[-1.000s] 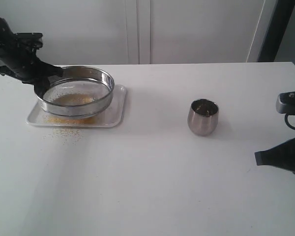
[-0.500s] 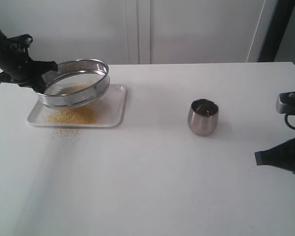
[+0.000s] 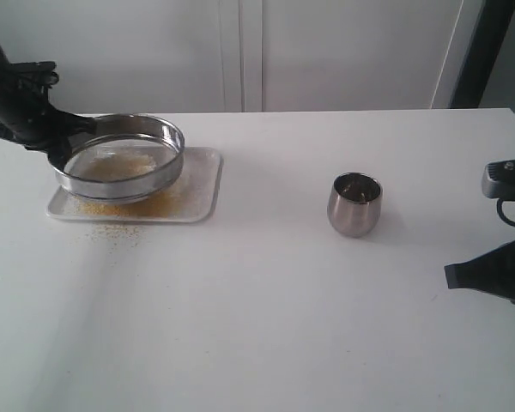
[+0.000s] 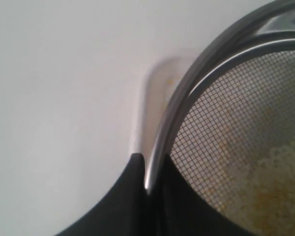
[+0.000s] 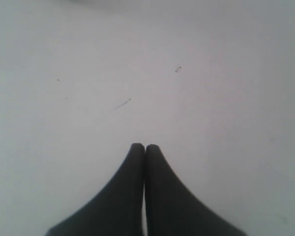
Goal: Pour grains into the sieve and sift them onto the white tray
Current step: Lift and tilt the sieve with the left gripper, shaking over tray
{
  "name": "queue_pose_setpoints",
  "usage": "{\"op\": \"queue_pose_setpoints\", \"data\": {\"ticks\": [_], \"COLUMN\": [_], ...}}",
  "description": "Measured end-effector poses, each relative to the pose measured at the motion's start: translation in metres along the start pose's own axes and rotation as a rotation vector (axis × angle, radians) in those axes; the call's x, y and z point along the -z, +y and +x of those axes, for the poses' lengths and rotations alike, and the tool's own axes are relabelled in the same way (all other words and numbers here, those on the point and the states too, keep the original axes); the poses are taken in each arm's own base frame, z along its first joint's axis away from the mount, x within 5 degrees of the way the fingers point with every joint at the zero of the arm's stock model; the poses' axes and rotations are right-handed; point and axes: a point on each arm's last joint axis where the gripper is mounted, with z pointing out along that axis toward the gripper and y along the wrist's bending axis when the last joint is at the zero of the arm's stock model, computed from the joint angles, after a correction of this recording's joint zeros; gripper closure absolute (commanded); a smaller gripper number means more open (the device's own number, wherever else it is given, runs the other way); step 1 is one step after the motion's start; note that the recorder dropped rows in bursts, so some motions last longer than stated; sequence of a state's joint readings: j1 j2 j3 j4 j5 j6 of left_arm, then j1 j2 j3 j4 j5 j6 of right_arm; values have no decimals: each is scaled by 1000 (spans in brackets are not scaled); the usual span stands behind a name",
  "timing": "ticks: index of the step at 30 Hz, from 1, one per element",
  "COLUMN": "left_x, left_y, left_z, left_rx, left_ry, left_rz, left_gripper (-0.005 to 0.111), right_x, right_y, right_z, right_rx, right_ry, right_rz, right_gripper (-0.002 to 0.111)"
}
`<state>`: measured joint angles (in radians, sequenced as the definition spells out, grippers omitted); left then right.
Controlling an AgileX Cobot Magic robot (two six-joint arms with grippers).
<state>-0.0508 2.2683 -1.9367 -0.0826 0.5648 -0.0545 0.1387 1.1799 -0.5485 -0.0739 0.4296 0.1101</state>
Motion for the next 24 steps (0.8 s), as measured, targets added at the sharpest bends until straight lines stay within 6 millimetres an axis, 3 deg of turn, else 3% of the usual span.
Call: {"op": "queue_pose_setpoints", "data": {"ticks": [3, 7, 10, 14, 16, 21, 24], "left_x": [-1, 9, 8, -4, -6, 8, 4], "left_y": [-9, 11, 13, -25, -30, 7, 5], "left_z": [0, -6, -6, 0, 2, -6, -7], "left_rx": [-5, 50, 51, -10, 5, 64, 19], "left_ry": [21, 12, 9, 36, 57, 23, 10], "left_rz": [15, 5, 6, 82, 113, 80, 55], "left_gripper": [107, 107, 107, 107, 107, 107, 107], "right_x": [0, 0, 0, 0, 0, 0, 0], "right_y": [0, 0, 0, 0, 0, 0, 0], "right_z": [0, 0, 0, 0, 0, 0, 0], "right_rx": [0, 0, 0, 0, 0, 0, 0], "right_ry": [0, 0, 0, 0, 0, 0, 0], "right_rz": [0, 0, 0, 0, 0, 0, 0], "right_gripper": [108, 108, 108, 108, 108, 108, 108]}}
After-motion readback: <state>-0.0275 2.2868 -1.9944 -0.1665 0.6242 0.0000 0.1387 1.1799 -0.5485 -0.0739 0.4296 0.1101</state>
